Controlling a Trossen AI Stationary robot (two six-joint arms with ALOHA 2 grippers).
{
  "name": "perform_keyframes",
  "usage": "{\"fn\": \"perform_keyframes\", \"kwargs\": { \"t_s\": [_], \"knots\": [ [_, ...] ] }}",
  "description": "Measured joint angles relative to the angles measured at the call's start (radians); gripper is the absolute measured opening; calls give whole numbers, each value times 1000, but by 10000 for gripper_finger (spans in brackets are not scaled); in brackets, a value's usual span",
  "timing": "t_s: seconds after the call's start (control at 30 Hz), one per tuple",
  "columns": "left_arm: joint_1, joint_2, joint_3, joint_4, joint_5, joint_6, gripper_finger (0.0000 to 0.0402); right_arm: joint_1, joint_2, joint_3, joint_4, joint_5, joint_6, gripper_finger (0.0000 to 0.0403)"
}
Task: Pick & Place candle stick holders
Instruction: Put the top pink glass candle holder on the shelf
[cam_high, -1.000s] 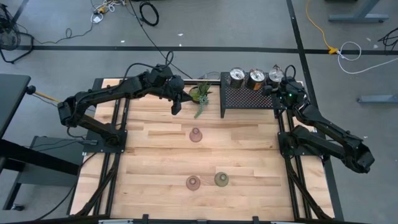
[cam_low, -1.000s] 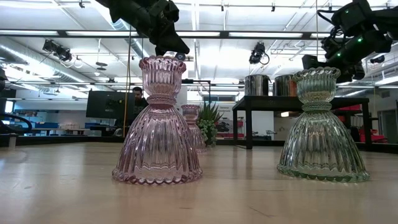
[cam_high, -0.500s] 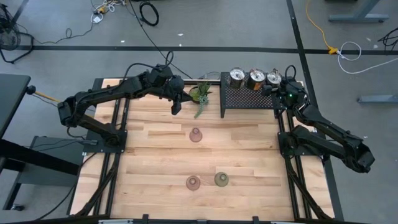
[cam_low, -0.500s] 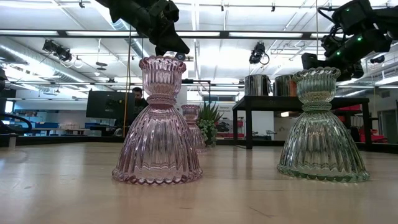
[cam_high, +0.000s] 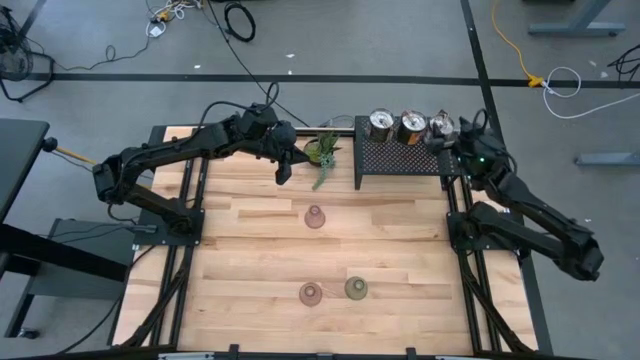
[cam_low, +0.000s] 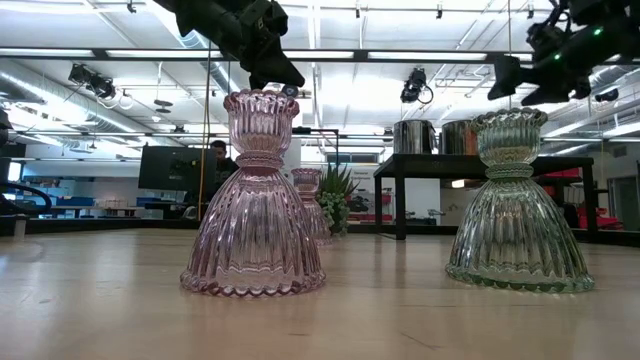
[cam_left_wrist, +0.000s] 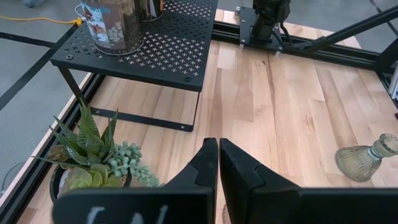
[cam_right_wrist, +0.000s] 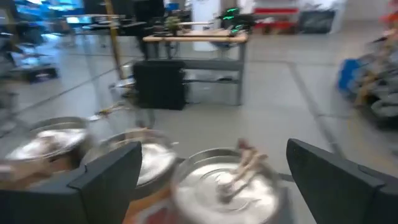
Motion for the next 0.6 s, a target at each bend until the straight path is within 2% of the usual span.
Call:
{"fn": "perform_keyframes", "kwargs": {
  "t_s": [0.1, 0.27, 0.43, 0.5, 0.6],
  "knots": [
    [0, 0, 0, 0, 0, 0, 16, 54, -36, 15, -66, -99, 56, 394],
    [-2, 0, 0, -1, 0, -13, 16, 148, -72, 15, -90, -495, 123, 394],
    [-31, 1, 0, -72, 22, -23, 16, 266, -80, 15, 28, -852, 173, 394],
    [-65, 1, -5, -108, 9, -14, 17, 321, -79, 15, 63, -926, 184, 394],
    [-133, 2, -54, -85, -45, -16, 33, 387, -79, 15, 78, -919, 188, 394]
  ]
}}
